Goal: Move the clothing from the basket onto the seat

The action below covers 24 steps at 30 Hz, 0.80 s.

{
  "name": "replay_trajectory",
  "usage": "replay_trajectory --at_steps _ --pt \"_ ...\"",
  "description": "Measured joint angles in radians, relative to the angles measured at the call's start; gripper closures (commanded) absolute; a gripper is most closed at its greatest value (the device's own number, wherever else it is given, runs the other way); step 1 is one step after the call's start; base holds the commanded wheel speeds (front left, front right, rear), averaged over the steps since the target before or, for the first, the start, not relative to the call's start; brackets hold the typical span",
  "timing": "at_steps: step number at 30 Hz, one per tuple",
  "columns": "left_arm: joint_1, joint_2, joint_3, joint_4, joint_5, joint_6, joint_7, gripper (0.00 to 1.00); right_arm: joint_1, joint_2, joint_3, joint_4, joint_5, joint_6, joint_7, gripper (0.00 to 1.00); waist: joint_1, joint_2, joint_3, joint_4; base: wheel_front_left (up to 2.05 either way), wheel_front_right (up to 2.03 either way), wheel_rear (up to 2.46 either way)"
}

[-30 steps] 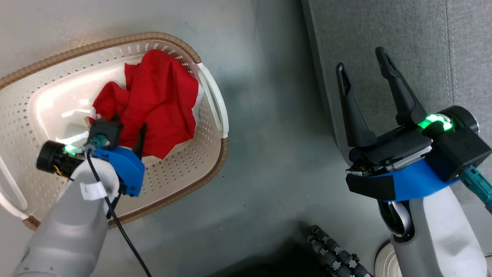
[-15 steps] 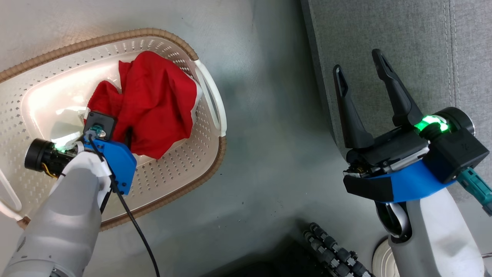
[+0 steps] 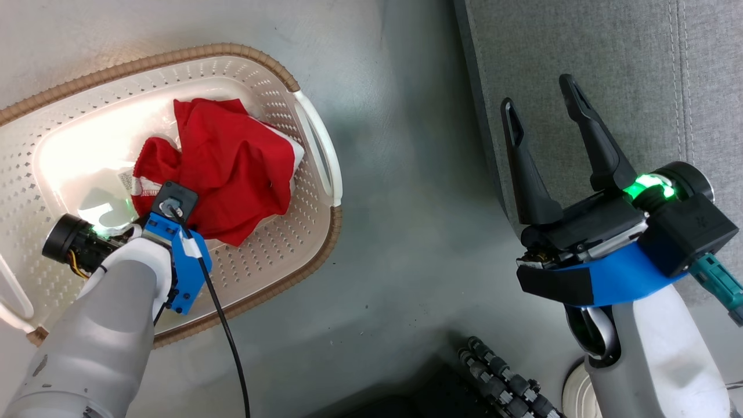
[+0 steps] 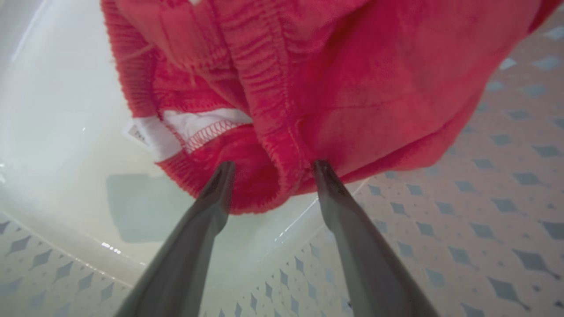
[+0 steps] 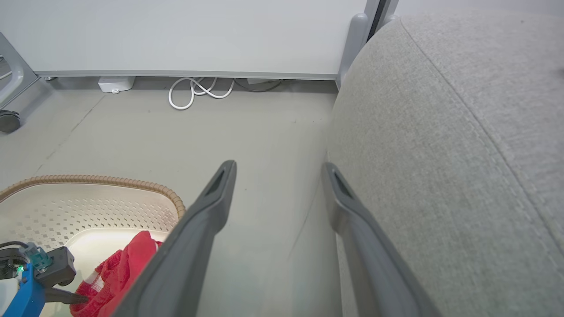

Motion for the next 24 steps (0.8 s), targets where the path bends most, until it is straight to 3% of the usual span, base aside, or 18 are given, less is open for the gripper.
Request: replay_trajectory --at_steps 1,2,4,5,24 --pt "-0.001 0.000 -0.004 0.000 0.001 -0.001 0.002 0.45 0.000 0.000 0.000 -0.001 0.000 0.000 0.000 0.00 0.0000 0.0000 0.000 0.000 0.00 0.00 0.00" --pt "-0.002 0.000 -0.009 0.001 0.002 -0.001 0.005 0.55 0.000 0.000 0.001 -0.002 0.000 0.000 0.000 0.00 0.0000 0.0000 0.000 0.000 0.00 0.00 0.00" --pt "-0.002 -0.001 -0.019 0.001 0.002 -0.002 0.005 0.96 0.000 0.000 0.001 -0.003 0.000 0.000 0.000 0.00 0.0000 0.0000 0.000 0.001 0.00 0.00 0.00" --pt "-0.002 -0.001 -0.024 0.002 0.002 -0.007 0.005 1.00 0.000 0.000 0.001 -0.004 0.000 0.000 0.002 0.00 0.0000 0.0000 0.001 0.001 0.00 0.00 0.00" --pt "-0.011 -0.014 -0.057 0.005 -0.040 -0.011 -0.036 1.00 0.000 0.000 -0.006 0.002 0.001 0.000 0.003 0.00 0.0000 0.0000 -0.024 0.013 0.00 0.00 0.00"
